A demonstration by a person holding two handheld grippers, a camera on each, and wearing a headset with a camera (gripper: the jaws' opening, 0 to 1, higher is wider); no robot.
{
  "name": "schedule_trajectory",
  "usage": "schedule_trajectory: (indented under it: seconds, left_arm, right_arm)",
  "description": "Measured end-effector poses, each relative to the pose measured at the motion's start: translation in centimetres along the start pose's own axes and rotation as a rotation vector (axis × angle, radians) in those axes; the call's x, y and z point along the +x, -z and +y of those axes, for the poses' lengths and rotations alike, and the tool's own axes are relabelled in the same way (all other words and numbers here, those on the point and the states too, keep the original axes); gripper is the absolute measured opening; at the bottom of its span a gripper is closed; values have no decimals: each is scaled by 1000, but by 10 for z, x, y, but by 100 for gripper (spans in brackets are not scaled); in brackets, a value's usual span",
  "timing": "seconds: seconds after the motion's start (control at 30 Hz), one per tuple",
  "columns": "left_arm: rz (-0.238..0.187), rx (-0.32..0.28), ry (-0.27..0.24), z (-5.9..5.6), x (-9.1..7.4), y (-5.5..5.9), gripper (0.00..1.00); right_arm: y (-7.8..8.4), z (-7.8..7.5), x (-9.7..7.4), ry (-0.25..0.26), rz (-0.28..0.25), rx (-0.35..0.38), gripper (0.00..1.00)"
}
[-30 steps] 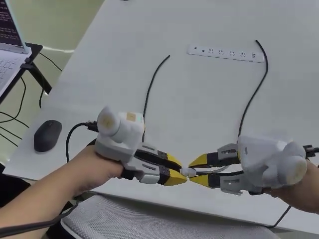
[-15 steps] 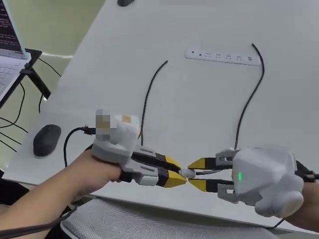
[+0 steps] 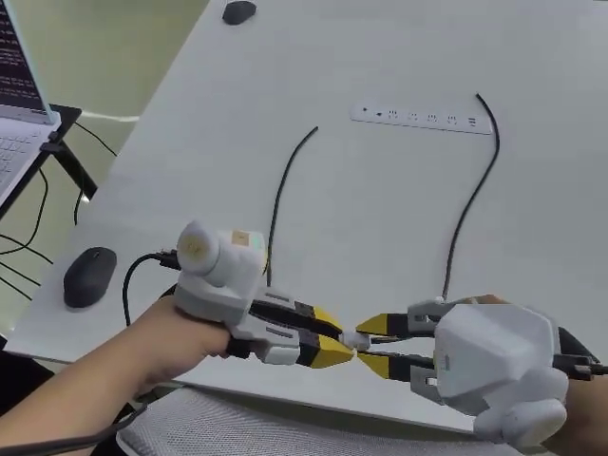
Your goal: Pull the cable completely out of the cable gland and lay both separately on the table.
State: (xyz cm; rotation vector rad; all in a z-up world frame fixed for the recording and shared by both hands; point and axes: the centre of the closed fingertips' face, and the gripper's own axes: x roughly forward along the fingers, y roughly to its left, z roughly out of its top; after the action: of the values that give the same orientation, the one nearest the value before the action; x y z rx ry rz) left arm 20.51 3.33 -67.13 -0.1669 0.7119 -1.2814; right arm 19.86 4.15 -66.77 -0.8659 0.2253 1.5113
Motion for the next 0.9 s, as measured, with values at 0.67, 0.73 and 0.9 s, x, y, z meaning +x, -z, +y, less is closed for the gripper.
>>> schedule_trajectory:
  seconds: [0.67,0.73,0.9]
  left_arm:
    - [-13,201,-115,11,-13,-16,15]
    - [-22,211,-125,13,-14,-18,15]
    - [1,254,-136,15,-13,-19,15]
  right_arm:
    - [16,-28,-23,177,0,419,16]
    - [14,-28,-21,188,-8,430,16]
    - [19,-29,-15,265,72,377,12]
